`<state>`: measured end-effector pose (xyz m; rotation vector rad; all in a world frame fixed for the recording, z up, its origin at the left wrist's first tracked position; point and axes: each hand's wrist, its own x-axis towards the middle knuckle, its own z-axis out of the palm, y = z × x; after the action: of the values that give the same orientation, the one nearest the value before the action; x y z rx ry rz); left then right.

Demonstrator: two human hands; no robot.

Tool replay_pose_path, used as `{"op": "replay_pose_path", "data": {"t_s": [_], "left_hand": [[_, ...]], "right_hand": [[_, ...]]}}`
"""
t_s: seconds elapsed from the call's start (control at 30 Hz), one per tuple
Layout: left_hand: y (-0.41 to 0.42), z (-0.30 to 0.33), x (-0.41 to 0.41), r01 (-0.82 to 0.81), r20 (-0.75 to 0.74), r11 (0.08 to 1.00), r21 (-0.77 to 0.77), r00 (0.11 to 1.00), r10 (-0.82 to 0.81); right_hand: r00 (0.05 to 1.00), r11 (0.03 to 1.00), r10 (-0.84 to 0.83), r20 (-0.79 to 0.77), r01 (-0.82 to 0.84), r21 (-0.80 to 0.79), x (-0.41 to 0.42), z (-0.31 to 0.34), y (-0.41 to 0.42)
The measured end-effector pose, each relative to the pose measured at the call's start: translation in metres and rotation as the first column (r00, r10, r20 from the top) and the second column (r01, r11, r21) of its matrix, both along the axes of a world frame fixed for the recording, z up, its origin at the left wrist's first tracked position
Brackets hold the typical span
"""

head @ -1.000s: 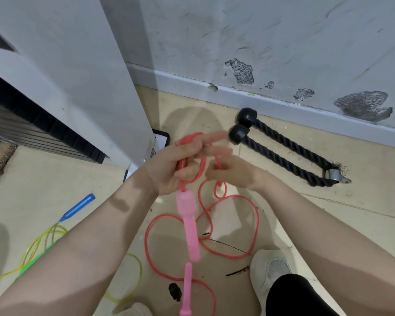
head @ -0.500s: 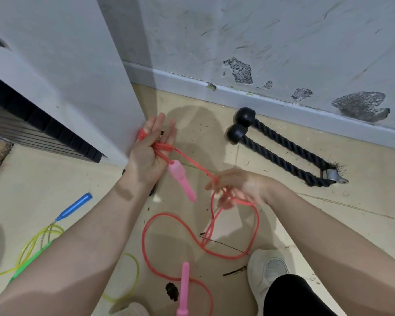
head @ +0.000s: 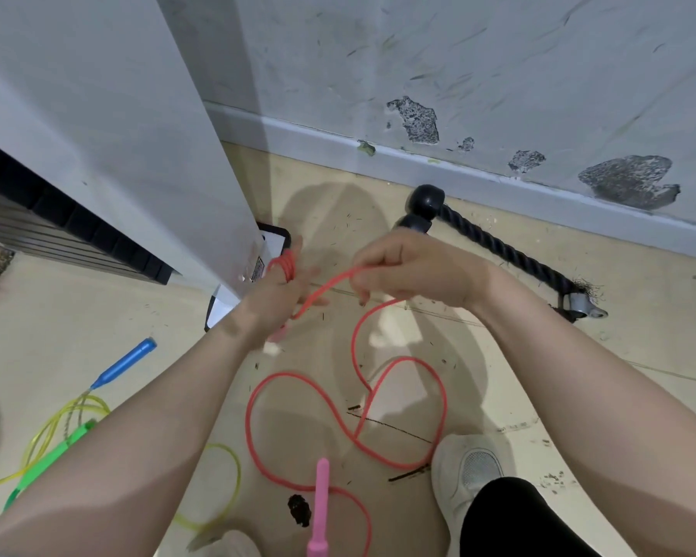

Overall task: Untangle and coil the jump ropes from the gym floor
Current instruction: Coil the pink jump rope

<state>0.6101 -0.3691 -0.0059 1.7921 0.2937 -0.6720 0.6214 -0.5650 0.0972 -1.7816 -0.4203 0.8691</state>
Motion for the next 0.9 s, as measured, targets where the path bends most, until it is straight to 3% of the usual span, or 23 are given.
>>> {"op": "replay_pose_path", "data": {"t_s": [0.07,0.13,0.2,0.27,0.3,0.37,0.47,0.53,0.63,0.7,0.8,0.83,0.9], "left_hand": [[-0.003,0.011,-0.003,0.089,-0.082,0.991,-0.102,0.992,-0.098],[-0.010,0.025,-0.005,0.139,-0.150,0.937,-0.321,0.969,-0.195],[-0.014,0.040,-0.004,0.118,-0.222,0.846,-0.520,0.938,-0.267],[-0.014,0.050,-0.002,0.122,-0.186,0.733,-0.669,0.927,-0.325],[-0.015,0.054,-0.001,0.130,-0.131,0.682,-0.720,0.940,-0.317],[-0.018,0.057,0.003,0.119,-0.025,0.640,-0.759,0.977,-0.211],[-0.017,0.056,0.011,-0.125,-0.105,0.620,-0.775,0.992,0.069],[-0.013,0.048,0.014,-0.241,-0.153,0.615,-0.751,0.969,0.193],[-0.006,0.029,0.015,-0.304,-0.136,0.759,-0.576,0.951,0.278],[-0.002,0.015,0.012,-0.149,0.000,0.920,-0.362,0.987,0.160],[-0.006,0.014,0.004,0.105,0.077,0.989,-0.108,0.992,-0.097],[-0.008,0.021,0.002,0.156,0.042,0.985,-0.074,0.987,-0.153],[-0.015,0.034,0.000,0.189,-0.093,0.956,-0.225,0.972,-0.214]], "right_hand": [[0.962,0.964,-0.259,0.087,0.251,0.093,0.006,-0.006,0.001],[0.843,0.860,-0.510,0.174,0.493,0.132,0.015,-0.015,0.004],[0.726,0.761,-0.647,0.232,0.637,0.125,0.023,-0.029,0.003],[0.659,0.695,-0.705,0.263,0.715,0.072,0.025,-0.051,-0.001],[0.670,0.702,-0.683,0.291,0.712,0.005,0.022,-0.063,-0.003],[0.809,0.804,-0.507,0.297,0.568,-0.175,0.010,-0.081,-0.004],[0.972,0.928,-0.232,-0.030,0.212,-0.306,-0.013,-0.087,0.007],[0.965,0.932,-0.023,-0.262,-0.074,-0.356,-0.025,-0.078,0.018],[0.876,0.868,0.224,-0.428,-0.378,-0.321,-0.030,-0.058,0.030],[0.879,0.842,0.301,-0.371,-0.427,-0.329,-0.024,-0.039,0.031],[0.960,0.906,0.281,-0.002,-0.266,-0.328,-0.006,-0.015,0.026],[0.976,0.944,0.188,0.109,-0.150,-0.293,0.000,-0.010,0.023],[0.964,0.974,-0.102,0.246,0.147,-0.170,0.013,-0.008,0.013]]}}
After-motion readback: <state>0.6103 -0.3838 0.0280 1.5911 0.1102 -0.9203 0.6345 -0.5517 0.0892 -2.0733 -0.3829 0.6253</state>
